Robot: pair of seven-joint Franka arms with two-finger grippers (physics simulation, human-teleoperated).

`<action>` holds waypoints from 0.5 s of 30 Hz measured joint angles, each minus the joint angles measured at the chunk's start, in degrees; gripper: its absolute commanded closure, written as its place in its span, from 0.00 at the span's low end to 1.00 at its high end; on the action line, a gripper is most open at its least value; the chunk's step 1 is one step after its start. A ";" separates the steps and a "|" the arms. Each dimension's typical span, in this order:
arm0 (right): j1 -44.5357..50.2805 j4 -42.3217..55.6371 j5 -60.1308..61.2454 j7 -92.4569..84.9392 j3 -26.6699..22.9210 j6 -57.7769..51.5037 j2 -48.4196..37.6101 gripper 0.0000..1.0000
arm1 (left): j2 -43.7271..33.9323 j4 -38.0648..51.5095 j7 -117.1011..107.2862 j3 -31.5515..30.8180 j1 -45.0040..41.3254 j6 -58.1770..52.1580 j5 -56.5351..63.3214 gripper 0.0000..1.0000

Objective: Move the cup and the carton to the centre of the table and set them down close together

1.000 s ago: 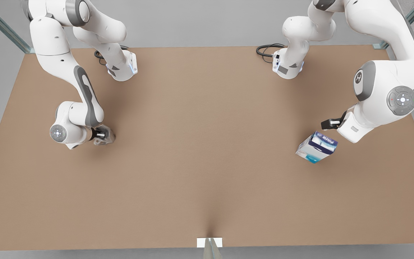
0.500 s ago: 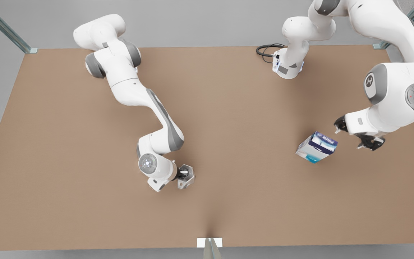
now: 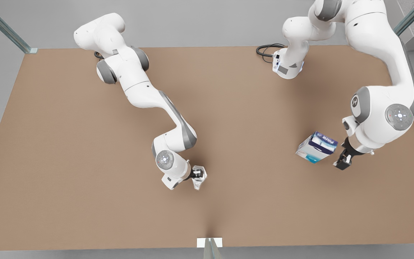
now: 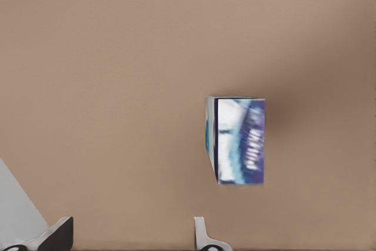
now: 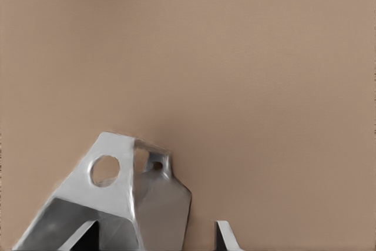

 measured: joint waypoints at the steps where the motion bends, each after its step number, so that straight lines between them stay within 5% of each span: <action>1: 0.00 -0.55 -0.01 -0.05 -0.02 0.63 -0.88 0.00 | -0.13 -0.29 0.09 0.01 0.24 0.53 0.09 0.00; 5: -0.38 -3.53 0.08 0.30 0.33 -0.18 -7.99 0.00 | -4.93 -8.26 -0.75 -0.17 -1.95 2.22 0.32 0.00; 8: -4.98 -17.58 -0.75 -0.57 0.37 -13.26 -28.43 0.00 | -9.25 -16.87 -0.85 -0.18 -2.66 7.66 -0.61 0.00; 10: -11.02 -22.17 -17.89 -17.10 0.04 -29.90 -42.14 0.00 | -9.68 -18.20 -0.94 -0.17 -1.82 8.00 -1.00 0.00; 12: -14.80 -22.11 -29.68 -26.11 -0.28 -32.53 -46.11 0.00 | -9.61 -18.32 -1.20 -0.08 -1.71 8.07 -1.22 0.00; 15: -28.33 -28.25 -31.77 -21.61 10.11 -32.62 -53.32 0.00 | -9.54 -18.33 -1.04 -0.13 1.28 9.47 -1.34 0.00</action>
